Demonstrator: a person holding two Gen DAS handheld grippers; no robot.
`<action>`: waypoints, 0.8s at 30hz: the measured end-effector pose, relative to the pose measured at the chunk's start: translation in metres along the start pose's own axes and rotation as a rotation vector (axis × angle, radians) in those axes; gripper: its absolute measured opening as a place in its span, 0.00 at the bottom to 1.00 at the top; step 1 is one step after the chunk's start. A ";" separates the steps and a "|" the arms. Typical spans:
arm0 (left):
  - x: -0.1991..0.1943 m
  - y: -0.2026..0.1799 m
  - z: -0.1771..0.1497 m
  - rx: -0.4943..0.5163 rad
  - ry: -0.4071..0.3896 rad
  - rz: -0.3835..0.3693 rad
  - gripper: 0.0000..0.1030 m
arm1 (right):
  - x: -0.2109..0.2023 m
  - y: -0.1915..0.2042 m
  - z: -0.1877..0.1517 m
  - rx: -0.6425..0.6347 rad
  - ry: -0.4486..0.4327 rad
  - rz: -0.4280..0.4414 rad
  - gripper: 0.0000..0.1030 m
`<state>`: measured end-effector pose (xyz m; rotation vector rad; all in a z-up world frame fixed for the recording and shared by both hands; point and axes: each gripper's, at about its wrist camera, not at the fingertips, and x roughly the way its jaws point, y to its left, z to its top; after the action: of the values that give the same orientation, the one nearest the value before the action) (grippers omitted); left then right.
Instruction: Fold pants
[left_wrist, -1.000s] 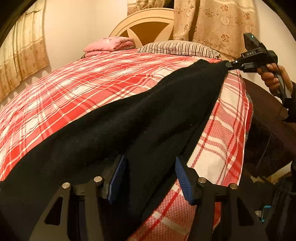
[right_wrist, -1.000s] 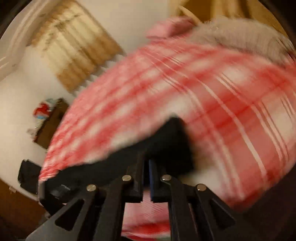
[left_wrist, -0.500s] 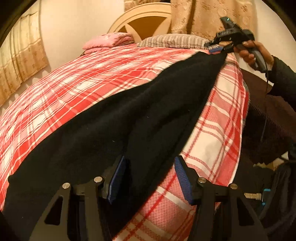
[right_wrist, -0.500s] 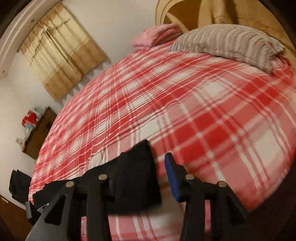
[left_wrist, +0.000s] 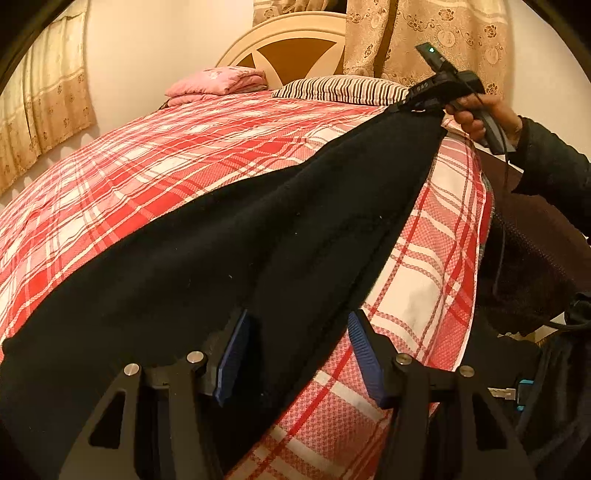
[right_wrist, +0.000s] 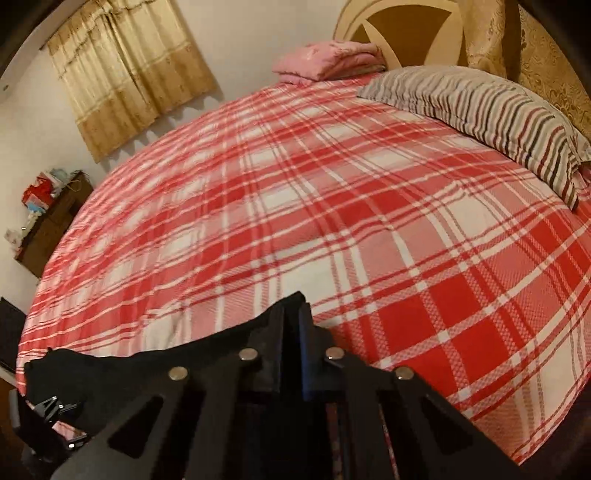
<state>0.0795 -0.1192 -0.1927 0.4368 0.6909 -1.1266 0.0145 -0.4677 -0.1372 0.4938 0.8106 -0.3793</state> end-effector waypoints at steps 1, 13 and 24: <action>0.000 -0.001 -0.001 0.002 0.001 -0.003 0.55 | 0.003 0.000 -0.002 -0.004 0.004 -0.012 0.09; -0.042 0.044 0.019 -0.212 -0.128 0.015 0.56 | -0.053 0.043 -0.025 -0.117 -0.142 -0.083 0.59; 0.006 0.029 0.012 -0.231 -0.030 -0.039 0.56 | -0.023 0.189 -0.111 -0.445 0.083 0.349 0.58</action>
<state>0.1111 -0.1200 -0.1888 0.2103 0.7964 -1.0730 0.0287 -0.2483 -0.1335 0.2266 0.8407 0.1461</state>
